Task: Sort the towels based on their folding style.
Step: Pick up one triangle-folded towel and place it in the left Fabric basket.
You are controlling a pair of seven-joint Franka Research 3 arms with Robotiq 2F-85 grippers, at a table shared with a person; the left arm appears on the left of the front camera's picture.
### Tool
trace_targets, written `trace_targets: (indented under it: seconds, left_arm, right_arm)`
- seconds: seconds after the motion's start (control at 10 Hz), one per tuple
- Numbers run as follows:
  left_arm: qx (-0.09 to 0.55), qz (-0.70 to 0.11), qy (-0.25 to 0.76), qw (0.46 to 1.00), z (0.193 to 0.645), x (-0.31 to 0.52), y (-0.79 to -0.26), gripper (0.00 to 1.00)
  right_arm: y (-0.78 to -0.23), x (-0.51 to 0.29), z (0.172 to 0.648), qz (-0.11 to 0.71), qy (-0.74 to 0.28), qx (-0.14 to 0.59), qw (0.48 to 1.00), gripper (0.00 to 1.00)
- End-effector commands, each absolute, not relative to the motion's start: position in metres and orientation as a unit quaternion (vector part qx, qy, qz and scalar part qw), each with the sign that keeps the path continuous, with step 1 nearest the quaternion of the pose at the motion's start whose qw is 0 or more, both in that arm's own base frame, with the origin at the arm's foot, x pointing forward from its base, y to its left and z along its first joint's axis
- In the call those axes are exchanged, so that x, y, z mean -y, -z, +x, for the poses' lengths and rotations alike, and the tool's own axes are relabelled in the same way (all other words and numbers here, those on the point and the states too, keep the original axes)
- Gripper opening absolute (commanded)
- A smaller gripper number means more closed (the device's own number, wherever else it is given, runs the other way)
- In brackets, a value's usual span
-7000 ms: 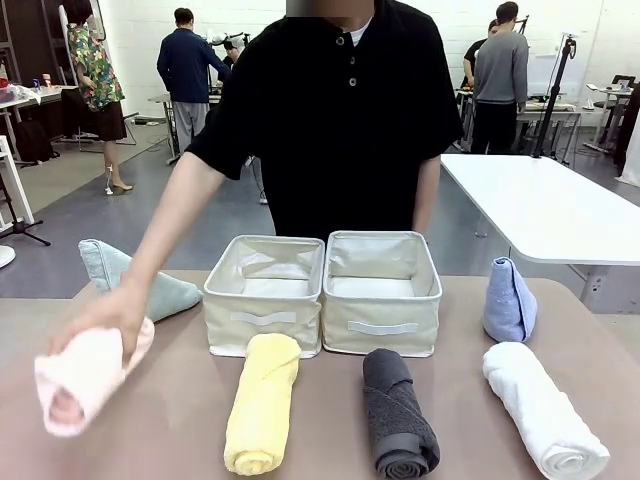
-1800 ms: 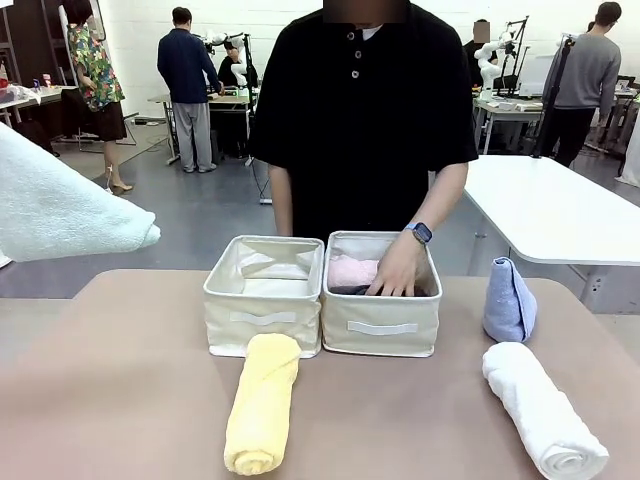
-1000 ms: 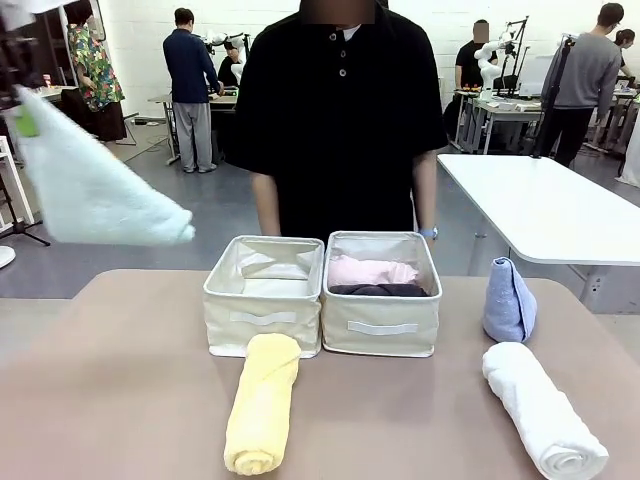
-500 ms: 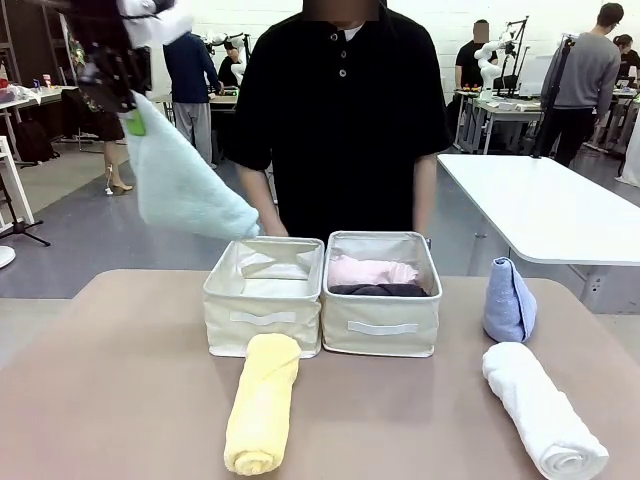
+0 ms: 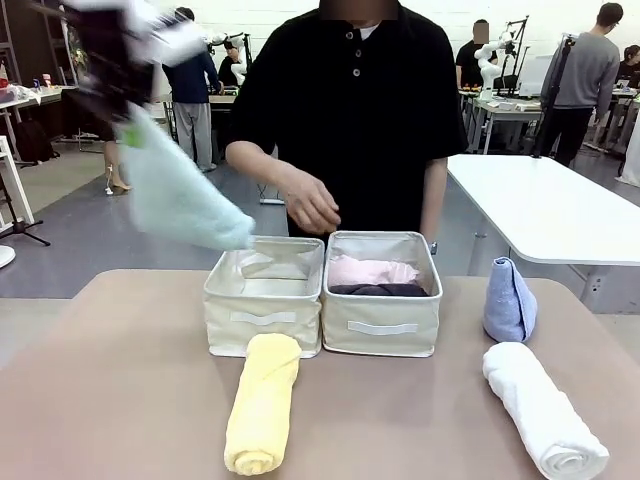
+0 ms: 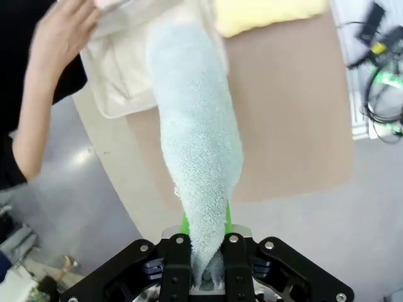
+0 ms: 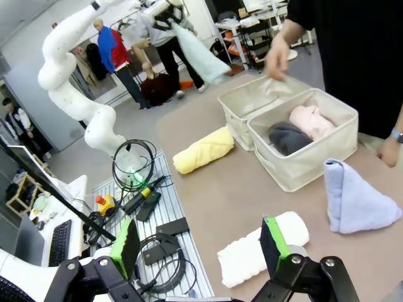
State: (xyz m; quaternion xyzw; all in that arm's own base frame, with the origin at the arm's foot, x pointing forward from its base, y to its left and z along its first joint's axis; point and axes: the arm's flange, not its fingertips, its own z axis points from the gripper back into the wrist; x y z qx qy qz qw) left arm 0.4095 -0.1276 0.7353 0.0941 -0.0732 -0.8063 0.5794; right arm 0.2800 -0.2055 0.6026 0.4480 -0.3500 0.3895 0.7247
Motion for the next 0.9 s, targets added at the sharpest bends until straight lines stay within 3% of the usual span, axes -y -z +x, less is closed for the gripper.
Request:
trace_targets:
  seconds: [0.0,0.2,0.8]
  left_arm:
    - [0.159,0.08,0.805,0.566,0.263,-0.034,-0.79,0.15]
    - [0.141,0.07,0.768,0.621,0.233,-0.076,-0.772,0.15]
    - [0.124,0.061,0.758,0.638,0.25,-0.081,-0.755,0.15]
  right_arm:
    - [-0.605,0.206,0.281,0.453,-0.393,0.361,0.715,1.0]
    - [-0.605,0.206,0.281,0.453,-0.393,0.361,0.715,1.0]
    - [-0.605,0.206,0.281,0.453,-0.393,0.361,0.715,1.0]
